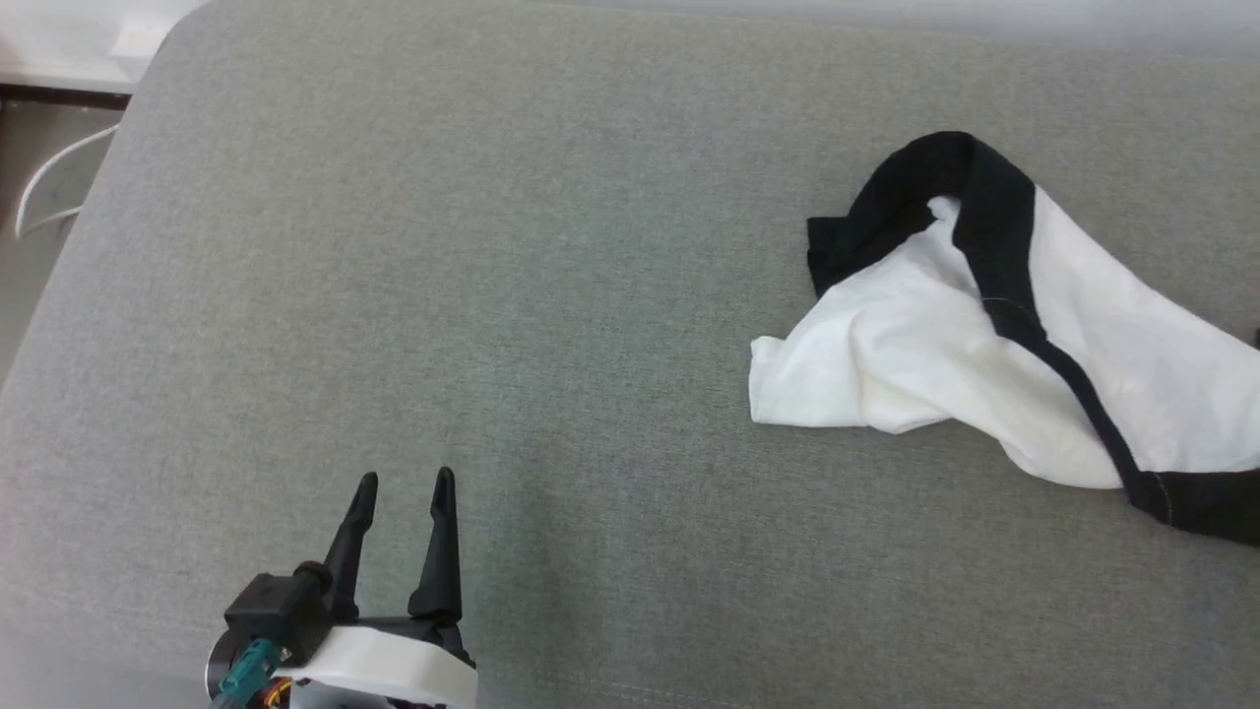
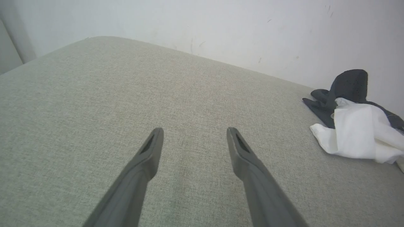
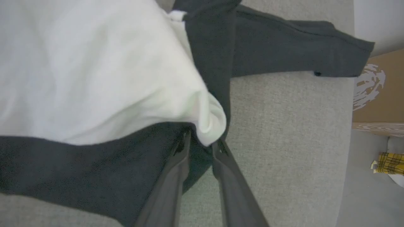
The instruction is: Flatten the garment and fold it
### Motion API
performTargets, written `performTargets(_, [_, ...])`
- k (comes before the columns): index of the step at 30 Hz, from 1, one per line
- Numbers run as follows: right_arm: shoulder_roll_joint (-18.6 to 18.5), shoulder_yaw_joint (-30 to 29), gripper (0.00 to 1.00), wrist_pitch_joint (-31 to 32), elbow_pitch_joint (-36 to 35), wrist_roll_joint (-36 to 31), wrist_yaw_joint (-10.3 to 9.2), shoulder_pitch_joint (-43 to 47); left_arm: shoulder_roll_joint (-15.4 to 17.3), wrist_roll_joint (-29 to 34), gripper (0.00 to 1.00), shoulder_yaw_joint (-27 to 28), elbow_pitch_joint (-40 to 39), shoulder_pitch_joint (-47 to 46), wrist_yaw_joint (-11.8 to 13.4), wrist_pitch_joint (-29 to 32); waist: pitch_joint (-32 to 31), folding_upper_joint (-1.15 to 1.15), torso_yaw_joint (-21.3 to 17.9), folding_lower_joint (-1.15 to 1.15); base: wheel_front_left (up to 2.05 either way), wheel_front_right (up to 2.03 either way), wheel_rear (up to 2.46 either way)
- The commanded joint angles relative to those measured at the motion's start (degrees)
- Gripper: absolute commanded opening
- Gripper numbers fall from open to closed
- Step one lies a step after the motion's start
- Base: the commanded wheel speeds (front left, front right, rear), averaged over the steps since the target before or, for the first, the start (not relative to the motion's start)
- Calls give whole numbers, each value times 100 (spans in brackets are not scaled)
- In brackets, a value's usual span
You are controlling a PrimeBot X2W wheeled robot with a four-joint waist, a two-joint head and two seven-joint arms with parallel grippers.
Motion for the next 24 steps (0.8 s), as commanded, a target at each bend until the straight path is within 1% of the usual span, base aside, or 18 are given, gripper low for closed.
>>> performTargets(1, [131,-5,100,-148,-57,-24,-8,-131,-6,45,100,12,31,54,-51,-28,-65,0,-83,0,0,0,0])
performTargets(4, [277,-27,100,-362,-287,67,-8,-263,-6,32,100,-8,55,70,-51,-28,-155,0,-175,0,0,0,0])
performTargets(7, [437,-158,100,-608,-749,208,-8,-306,-6,26,100,-18,55,93,-30,-28,-245,0,-259,0,0,0,0])
performTargets(11, [921,-526,100,-863,-1629,392,-8,-44,-6,-4,100,-24,17,117,-7,-28,-300,0,-344,0,0,0,0])
performTargets(14, [1387,-792,100,-1179,-2338,271,-8,390,-6,-24,100,-25,-14,122,6,-28,-313,0,-381,0,0,0,0])
performTargets(18, [2269,-1010,100,-1949,-3012,-8,-8,1010,-6,-42,100,12,-66,120,21,-28,-325,0,-423,0,0,0,0])
performTargets(20, [2681,-1047,100,-2442,-3178,-247,-8,1302,-6,-45,100,35,-101,142,34,-28,-341,0,-461,0,0,0,0])
performTargets(21, [2826,-1040,100,-2674,-3209,-345,-8,1436,-6,-41,100,48,-120,159,36,-28,-352,0,-487,0,0,0,0])
performTargets(24, [3035,-1050,100,-3352,-3071,-405,-8,1740,-6,-21,100,84,-166,226,33,-28,-393,0,-578,0,0,0,0])
